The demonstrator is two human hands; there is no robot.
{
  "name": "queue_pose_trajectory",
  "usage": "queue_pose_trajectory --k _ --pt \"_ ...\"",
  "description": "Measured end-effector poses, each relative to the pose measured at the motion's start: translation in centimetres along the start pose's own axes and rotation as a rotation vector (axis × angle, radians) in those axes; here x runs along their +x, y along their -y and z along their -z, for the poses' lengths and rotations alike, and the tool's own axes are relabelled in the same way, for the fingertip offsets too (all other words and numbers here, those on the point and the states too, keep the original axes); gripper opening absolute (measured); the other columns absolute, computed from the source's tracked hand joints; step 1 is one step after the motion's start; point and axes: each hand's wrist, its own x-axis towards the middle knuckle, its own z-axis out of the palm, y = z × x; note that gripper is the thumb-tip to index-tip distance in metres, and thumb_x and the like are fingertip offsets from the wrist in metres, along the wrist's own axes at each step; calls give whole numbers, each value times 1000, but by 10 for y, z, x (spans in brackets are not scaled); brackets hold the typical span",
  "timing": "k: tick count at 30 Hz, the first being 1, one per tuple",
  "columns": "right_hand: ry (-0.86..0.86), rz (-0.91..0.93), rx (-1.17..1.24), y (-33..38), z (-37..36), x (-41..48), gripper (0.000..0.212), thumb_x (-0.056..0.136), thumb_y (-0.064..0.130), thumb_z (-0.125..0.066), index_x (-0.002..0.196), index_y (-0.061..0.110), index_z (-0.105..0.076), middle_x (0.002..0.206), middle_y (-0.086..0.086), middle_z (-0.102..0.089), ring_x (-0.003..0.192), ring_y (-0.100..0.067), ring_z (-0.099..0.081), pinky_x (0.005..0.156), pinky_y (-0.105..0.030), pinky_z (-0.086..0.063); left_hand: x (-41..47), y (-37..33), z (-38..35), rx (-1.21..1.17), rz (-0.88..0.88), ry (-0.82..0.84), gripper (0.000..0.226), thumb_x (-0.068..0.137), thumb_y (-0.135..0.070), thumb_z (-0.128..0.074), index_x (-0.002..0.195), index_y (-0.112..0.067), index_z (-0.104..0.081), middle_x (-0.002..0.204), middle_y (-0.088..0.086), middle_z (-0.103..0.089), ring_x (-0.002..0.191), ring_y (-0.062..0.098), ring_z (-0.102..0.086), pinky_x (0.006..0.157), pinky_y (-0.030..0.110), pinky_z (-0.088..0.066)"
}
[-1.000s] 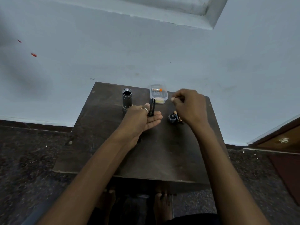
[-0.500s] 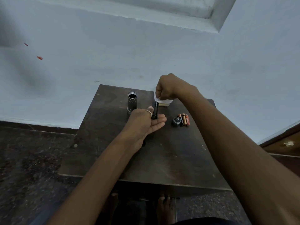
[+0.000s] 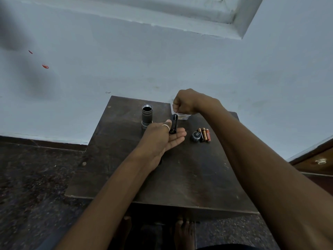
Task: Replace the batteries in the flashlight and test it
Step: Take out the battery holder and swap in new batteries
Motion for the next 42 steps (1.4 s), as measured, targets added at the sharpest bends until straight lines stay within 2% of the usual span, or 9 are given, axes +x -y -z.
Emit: queue_pose_trajectory --k 7,12,15,18,21,24,27,36,42 --pt "-75 51 -68 -2 -9 6 22 87 1 -58 91 13 -75 100 -7 -76 97 -27 -67 81 -31 -51 0 -2 -1 6 7 1 26 106 -16 -40 110 3 -57 94 20 -70 79 20 -71 71 30 -61" --pt "-260 -14 17 -5 -6 2 18 87 9 -61 100 13 -72 111 -11 -71 102 -31 -66 88 -38 -55 0 -3 0 5 17 3 28 106 -16 -41 116 5 -56 98 20 -71 79 19 -73 70 30 -62" --pt "-441 -53 166 -3 1 -23 25 89 10 -59 113 14 -65 96 -7 -68 99 -28 -64 84 -35 -52 -2 -3 2 -2 17 1 31 105 -17 -41 119 7 -55 98 20 -71 76 19 -74 68 29 -62" --pt "-600 -69 381 7 0 -60 18 88 11 -60 101 20 -69 71 2 -66 75 -15 -63 74 -26 -50 -3 -3 2 -6 14 2 32 105 -16 -41 122 7 -55 97 20 -71 75 18 -74 67 28 -62" --pt "-742 -104 577 18 -14 -91 14 85 11 -63 91 21 -70 61 8 -67 59 1 -59 60 -6 -39 -3 -2 1 -16 1 8 33 106 -16 -41 123 8 -53 96 20 -70 77 19 -73 68 29 -62" --pt "-846 -132 703 27 -33 -111 12 85 8 -66 89 18 -71 64 17 -65 63 11 -61 62 -2 -42 -2 0 0 -4 -10 21 33 106 -17 -40 123 9 -53 98 20 -70 82 21 -72 72 29 -62" --pt "-927 -120 773 32 -50 -115 10 84 8 -68 90 16 -71 75 11 -72 72 0 -67 65 -5 -47 0 2 0 -6 -20 23 33 106 -17 -41 123 6 -55 99 20 -71 84 21 -74 71 30 -62" --pt "-1022 30 604 38 -68 -112 8 82 4 -70 88 9 -70 80 1 -73 72 -13 -69 67 -32 -57 5 7 -2 41 -48 3 30 104 -16 -42 116 2 -63 120 23 -67 95 24 -69 77 32 -61" --pt "-895 123 649 33 -66 -115 4 82 8 -76 84 11 -75 80 5 -74 75 -5 -70 70 -17 -55 5 5 0 61 -69 12 30 105 -16 -41 113 1 -65 110 17 -73 101 25 -72 82 33 -60"
